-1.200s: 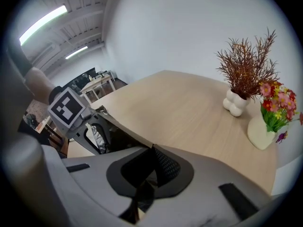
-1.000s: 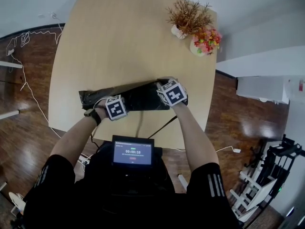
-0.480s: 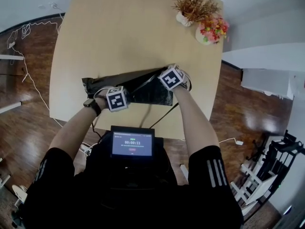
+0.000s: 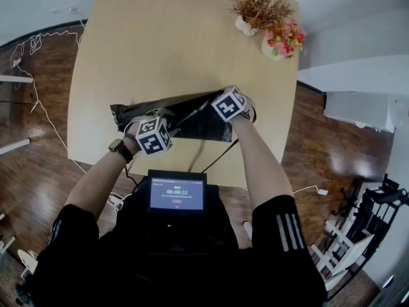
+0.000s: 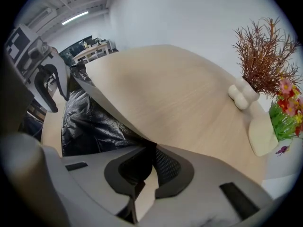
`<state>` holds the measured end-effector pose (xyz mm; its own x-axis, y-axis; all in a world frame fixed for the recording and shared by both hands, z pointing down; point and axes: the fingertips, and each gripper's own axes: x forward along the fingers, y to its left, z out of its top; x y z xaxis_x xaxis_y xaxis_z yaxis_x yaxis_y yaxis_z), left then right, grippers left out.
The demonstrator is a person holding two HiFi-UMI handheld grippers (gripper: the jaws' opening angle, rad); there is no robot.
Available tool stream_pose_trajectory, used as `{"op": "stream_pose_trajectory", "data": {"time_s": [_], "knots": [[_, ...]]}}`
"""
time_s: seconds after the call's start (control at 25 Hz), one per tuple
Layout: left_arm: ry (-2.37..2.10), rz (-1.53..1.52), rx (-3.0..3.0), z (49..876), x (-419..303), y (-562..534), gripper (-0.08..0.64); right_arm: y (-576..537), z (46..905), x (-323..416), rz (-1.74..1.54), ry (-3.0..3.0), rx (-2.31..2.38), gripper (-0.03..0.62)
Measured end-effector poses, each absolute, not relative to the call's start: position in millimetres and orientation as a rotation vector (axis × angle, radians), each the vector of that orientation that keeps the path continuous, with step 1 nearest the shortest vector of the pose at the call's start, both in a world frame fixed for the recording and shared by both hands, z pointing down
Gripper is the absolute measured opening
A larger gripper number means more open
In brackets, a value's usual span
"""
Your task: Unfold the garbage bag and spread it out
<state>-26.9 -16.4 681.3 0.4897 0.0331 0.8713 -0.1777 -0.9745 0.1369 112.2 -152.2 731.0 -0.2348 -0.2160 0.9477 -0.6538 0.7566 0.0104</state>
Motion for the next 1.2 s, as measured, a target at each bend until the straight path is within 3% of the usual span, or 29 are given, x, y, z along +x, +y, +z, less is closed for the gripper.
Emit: {"op": "stream_pose_trajectory", "data": {"time_s": [0.36, 0.8, 1.04, 1.2], "knots": [[-0.206, 1.950, 2.639, 727.8, -52.9, -58.8, 0.149, -142.9, 728.2, 119.7, 0.464, -1.805, 0.687, 0.071], [-0.167, 1.840, 2.447, 745.4, -60.2, -67.1, 0.229, -135.7, 681.3, 112.4, 0.456, -2.018, 0.761, 0.215], [-0.139, 1.752, 2.361, 744.5, -59.6, -67.8, 0.239, -126.2, 609.1, 100.0, 0.263, -2.168, 0.828, 0.215], [-0.062, 1.738, 2.323, 743.7, -59.1, -70.1, 0.242, -95.9, 615.9, 75.7, 0.190, -2.191, 0.646, 0.215]]}}
